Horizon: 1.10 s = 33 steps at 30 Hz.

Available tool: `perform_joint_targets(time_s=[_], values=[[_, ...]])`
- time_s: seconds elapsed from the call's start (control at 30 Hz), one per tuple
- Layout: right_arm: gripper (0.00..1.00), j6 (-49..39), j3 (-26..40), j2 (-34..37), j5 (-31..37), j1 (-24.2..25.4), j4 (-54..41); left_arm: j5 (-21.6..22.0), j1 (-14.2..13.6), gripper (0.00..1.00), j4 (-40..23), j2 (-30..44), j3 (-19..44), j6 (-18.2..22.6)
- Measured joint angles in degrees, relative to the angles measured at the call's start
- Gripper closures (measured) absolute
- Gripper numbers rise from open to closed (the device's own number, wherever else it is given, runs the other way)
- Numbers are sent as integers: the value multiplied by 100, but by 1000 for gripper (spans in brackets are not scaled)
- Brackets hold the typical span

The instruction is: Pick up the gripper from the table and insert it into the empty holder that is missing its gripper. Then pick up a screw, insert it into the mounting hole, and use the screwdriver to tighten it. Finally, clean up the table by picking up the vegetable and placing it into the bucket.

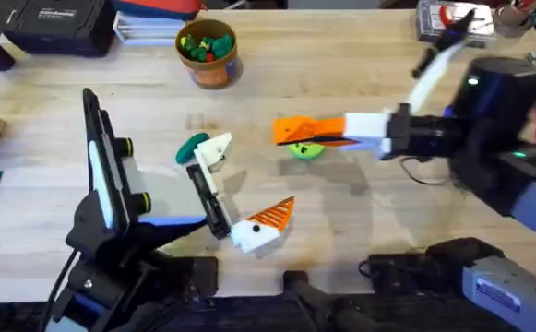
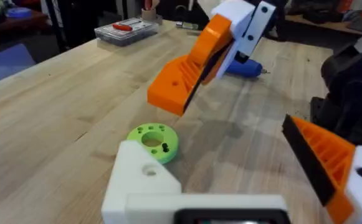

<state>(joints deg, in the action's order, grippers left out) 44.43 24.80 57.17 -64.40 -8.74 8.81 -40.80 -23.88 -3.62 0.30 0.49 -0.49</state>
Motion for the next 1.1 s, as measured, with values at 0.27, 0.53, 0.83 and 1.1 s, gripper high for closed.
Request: perform_joint_targets(time_s=[0.27,0.53,0.83,1.1], values=[[989,950,2,1513,-153,-909,1972,0,0,15,0,0,0,2],[989,1307,479,2498,-583,-1265,2044,0,0,16,0,0,0,0],[989,1301,835,2883,-1054,-1270,2015,2,2,16,7,-4,0,52],[990,1050,884,2883,-1382,-843,1792,-15,2,15,-2,0,0,42]])
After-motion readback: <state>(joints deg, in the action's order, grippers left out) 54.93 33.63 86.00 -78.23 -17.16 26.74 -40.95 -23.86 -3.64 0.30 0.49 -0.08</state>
